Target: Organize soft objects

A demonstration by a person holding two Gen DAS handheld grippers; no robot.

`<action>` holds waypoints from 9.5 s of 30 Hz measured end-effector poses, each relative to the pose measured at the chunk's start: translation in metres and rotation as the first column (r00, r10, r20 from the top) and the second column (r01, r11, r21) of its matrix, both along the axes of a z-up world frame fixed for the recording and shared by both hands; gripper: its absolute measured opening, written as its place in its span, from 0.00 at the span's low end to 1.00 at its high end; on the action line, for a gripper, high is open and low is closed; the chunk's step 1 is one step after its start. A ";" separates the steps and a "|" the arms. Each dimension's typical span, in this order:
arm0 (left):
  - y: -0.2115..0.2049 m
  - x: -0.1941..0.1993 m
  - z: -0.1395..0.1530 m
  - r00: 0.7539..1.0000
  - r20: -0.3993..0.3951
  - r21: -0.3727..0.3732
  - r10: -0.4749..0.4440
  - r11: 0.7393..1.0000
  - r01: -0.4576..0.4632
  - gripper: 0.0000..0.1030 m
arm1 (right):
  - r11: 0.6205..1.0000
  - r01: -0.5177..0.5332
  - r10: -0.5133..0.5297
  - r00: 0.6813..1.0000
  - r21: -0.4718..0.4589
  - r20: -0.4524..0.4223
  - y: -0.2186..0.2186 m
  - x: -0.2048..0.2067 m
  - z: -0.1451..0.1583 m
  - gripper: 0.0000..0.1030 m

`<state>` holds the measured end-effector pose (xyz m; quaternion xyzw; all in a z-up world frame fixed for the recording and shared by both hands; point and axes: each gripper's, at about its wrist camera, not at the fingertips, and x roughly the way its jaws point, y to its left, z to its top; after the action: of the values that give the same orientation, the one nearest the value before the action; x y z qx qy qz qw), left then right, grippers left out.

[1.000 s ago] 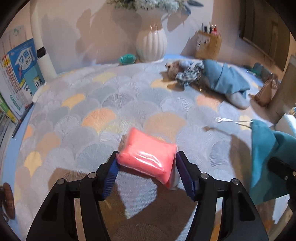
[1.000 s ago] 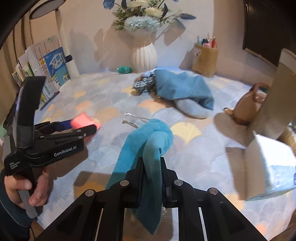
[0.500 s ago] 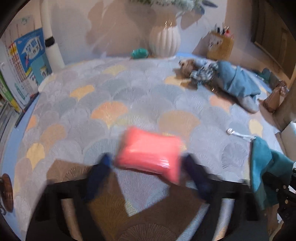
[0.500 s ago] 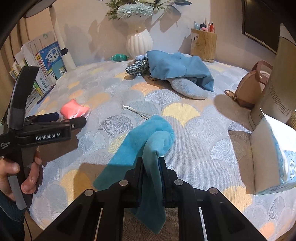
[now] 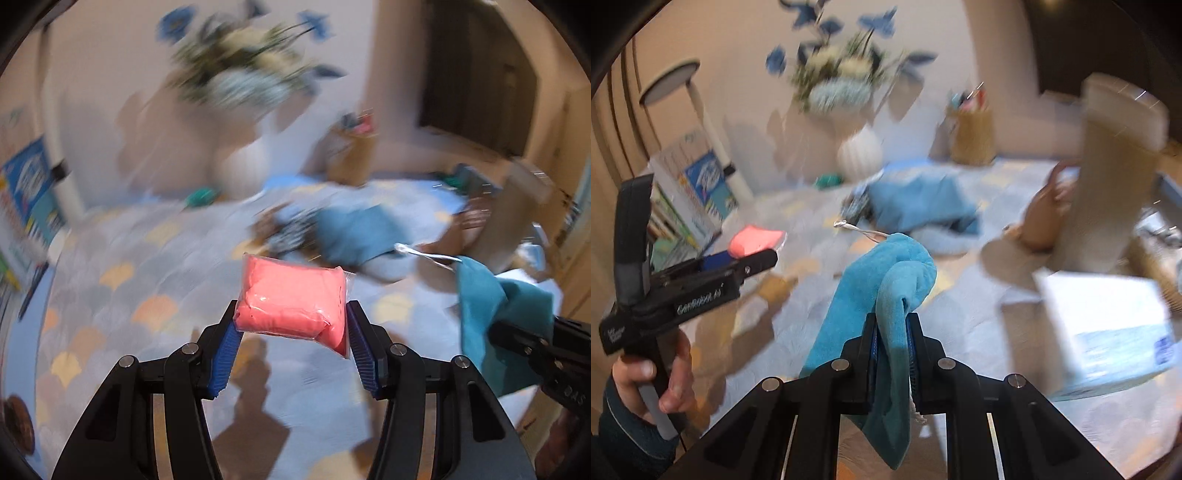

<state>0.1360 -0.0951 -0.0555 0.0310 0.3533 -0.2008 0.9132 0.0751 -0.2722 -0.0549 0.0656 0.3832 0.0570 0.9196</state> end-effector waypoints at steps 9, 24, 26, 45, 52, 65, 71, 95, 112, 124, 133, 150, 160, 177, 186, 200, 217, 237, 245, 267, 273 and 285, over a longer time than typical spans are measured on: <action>-0.113 -0.038 0.038 0.949 0.003 -0.037 -0.315 0.948 0.315 0.51 | 0.978 0.209 -0.208 0.978 -0.012 0.013 -0.087 -0.039 0.038 0.13; -0.305 -0.071 0.059 0.854 0.024 -0.010 -0.519 0.854 0.519 0.51 | 0.843 0.537 -0.532 0.841 -0.028 0.098 -0.273 -0.077 0.092 0.13; -0.331 -0.062 0.056 0.869 0.021 0.031 -0.494 0.869 0.493 0.51 | 0.838 0.546 -0.542 0.834 -0.011 0.107 -0.294 -0.067 0.096 0.13; -0.408 -0.017 0.015 0.910 0.013 0.102 -0.414 0.906 0.411 0.76 | 0.832 0.553 -0.547 0.828 0.026 -0.125 -0.395 0.030 0.052 0.46; -0.390 -0.062 0.031 0.853 0.036 0.072 -0.521 0.853 0.517 0.76 | 0.811 0.582 -0.579 0.813 0.058 -0.056 -0.390 -0.028 0.076 0.51; -0.227 -0.100 0.074 0.827 0.085 0.071 -0.556 0.831 0.552 0.77 | 0.863 0.501 -0.504 0.863 -0.063 -0.038 -0.287 -0.104 0.072 0.58; -0.118 -0.063 0.086 0.937 0.126 0.075 -0.325 0.945 0.318 0.79 | 0.929 0.359 -0.364 0.930 -0.092 -0.046 -0.210 -0.089 0.064 0.58; 0.041 0.067 -0.080 0.992 -0.049 0.148 0.115 0.983 -0.106 0.89 | 0.987 -0.011 -0.009 0.992 -0.158 -0.124 0.034 0.078 -0.065 0.69; 0.044 0.085 -0.099 0.972 -0.175 0.162 0.155 0.979 -0.127 0.99 | 0.982 -0.001 -0.038 0.978 -0.189 -0.203 0.032 0.089 -0.078 1.00; 0.044 0.088 -0.100 0.971 -0.188 0.167 0.151 0.979 -0.120 1.00 | 0.981 -0.006 -0.035 0.978 -0.192 -0.208 0.032 0.088 -0.079 1.00; 0.044 0.087 -0.093 0.968 -0.214 0.171 0.130 0.981 -0.094 0.98 | 0.981 -0.005 -0.036 0.977 -0.195 -0.209 0.032 0.088 -0.078 1.00; 0.008 0.202 -0.045 0.951 -0.284 -0.177 -0.124 0.981 0.075 0.97 | 0.979 0.058 -0.082 0.990 -0.196 -0.114 0.018 0.157 -0.019 1.00; -0.012 0.220 -0.081 0.931 -0.336 -0.189 -0.139 0.979 0.078 0.64 | 0.992 0.086 -0.101 0.982 -0.093 -0.163 -0.004 0.187 -0.053 0.90; 0.021 0.155 -0.021 0.983 -0.157 -0.124 -0.092 0.990 0.073 0.42 | 0.996 0.006 -0.004 1.000 -0.084 0.020 0.020 0.135 0.000 0.14; 0.047 0.089 -0.033 0.977 -0.189 -0.124 -0.096 0.990 0.074 0.42 | 0.988 -0.130 0.125 0.990 -0.077 -0.068 0.050 0.068 -0.008 0.14; 0.050 0.057 -0.081 0.946 -0.285 -0.100 -0.154 0.986 0.130 0.72 | 0.995 -0.087 0.098 0.967 0.053 -0.237 0.038 0.055 -0.053 0.85; 0.031 0.039 -0.082 0.943 -0.261 0.060 -0.206 0.972 0.229 0.77 | 0.990 -0.060 0.038 0.985 -0.129 -0.168 0.047 0.065 -0.061 0.13; 0.021 0.042 -0.084 0.971 -0.152 0.106 -0.186 0.973 0.203 0.49 | 0.998 -0.034 0.027 0.988 -0.045 -0.150 0.026 0.065 -0.071 0.14; 0.036 0.037 -0.071 0.980 -0.145 0.110 -0.140 0.982 0.156 0.68 | 0.999 -0.040 0.036 0.988 -0.028 -0.151 0.023 0.066 -0.071 0.14; 0.021 0.058 -0.080 0.979 -0.095 0.074 -0.182 0.979 0.189 0.31 | 0.995 -0.076 0.065 0.987 -0.068 -0.149 0.033 0.067 -0.073 0.26; 0.021 0.059 -0.080 0.979 -0.092 0.083 -0.184 0.978 0.192 0.32 | 0.994 -0.079 0.067 0.987 -0.070 -0.148 0.033 0.067 -0.073 0.27; 0.021 0.059 -0.081 0.978 -0.108 0.076 -0.181 0.979 0.189 0.38 | 0.992 -0.091 0.078 0.986 -0.082 -0.147 0.039 0.067 -0.073 0.34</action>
<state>0.1953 -0.0742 -0.1363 0.0929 0.4026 -0.2709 0.8694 0.1418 -0.2330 -0.1276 0.0124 0.4531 0.0742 0.8883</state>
